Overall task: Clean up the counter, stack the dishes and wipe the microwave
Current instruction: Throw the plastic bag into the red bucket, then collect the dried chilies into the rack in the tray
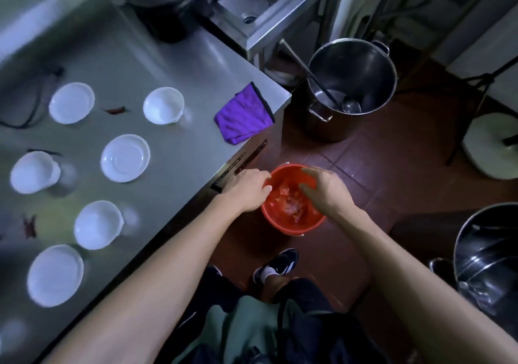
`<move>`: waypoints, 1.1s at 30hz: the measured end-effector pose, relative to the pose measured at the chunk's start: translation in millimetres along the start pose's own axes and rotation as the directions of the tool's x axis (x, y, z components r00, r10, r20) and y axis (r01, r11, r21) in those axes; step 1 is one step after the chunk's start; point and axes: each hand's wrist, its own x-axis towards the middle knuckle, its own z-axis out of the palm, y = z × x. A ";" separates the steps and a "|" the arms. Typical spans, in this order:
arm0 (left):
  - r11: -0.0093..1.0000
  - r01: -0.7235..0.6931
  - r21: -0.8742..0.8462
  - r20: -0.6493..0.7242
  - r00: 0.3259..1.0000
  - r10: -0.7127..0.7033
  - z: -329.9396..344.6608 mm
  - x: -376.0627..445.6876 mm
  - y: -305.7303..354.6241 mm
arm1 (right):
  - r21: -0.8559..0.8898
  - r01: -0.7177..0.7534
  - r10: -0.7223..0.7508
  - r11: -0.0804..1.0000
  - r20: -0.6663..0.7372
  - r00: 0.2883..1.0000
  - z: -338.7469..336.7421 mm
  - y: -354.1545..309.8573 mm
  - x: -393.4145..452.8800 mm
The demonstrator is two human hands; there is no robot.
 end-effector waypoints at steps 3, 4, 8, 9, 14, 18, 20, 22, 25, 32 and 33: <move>0.998 0.031 -0.053 -0.027 0.999 -0.032 -2.6 -17.3 -21.1 | 0.003 0.057 -0.057 0.998 0.018 0.998 5.1 -24.2 3.1; 0.997 0.044 -0.068 -0.040 0.998 -0.046 -3.0 -24.3 -29.9 | 0.007 0.084 -0.084 0.996 0.021 0.996 9.3 -33.6 4.1; 0.982 0.104 -0.159 -0.094 0.988 -0.120 -5.5 -57.2 -72.7 | 0.006 0.164 -0.164 0.986 0.049 0.985 31.1 -81.2 3.3; 0.976 0.116 -0.184 -0.111 0.984 -0.138 -5.7 -66.5 -85.1 | 0.003 0.181 -0.181 0.983 0.054 0.982 37.1 -95.5 1.3; 0.951 0.137 -0.278 -0.221 0.954 -0.202 -6.1 -117.5 -149.9 | -0.001 0.297 -0.296 0.955 0.044 0.954 70.0 -167.8 -11.6; 0.945 0.143 -0.294 -0.320 0.917 -0.238 -6.4 -158.7 -202.3 | 0.012 0.292 -0.292 0.956 0.078 0.953 96.2 -227.7 -22.5; 0.932 0.149 -0.331 -0.359 0.894 -0.270 -5.6 -179.7 -227.8 | -0.001 0.305 -0.303 0.952 0.127 0.945 109.9 -256.3 -28.4; 0.917 0.151 -0.369 -0.378 0.877 -0.296 -4.6 -200.7 -252.4 | -0.015 0.345 -0.338 0.939 0.162 0.927 124.6 -283.2 -34.9; 0.904 0.164 -0.395 -0.406 0.851 -0.332 -2.5 -231.9 -287.5 | -0.028 0.379 -0.370 0.925 0.166 0.914 145.6 -320.3 -45.1; 0.845 0.200 -0.495 -0.449 0.774 -0.446 2.2 -292.2 -352.9 | -0.051 0.472 -0.456 0.880 0.186 0.870 184.6 -393.9 -63.6; 0.834 0.210 -0.510 -0.452 0.760 -0.467 3.0 -298.6 -360.2 | -0.044 0.484 -0.467 0.874 0.199 0.862 189.1 -403.5 -64.0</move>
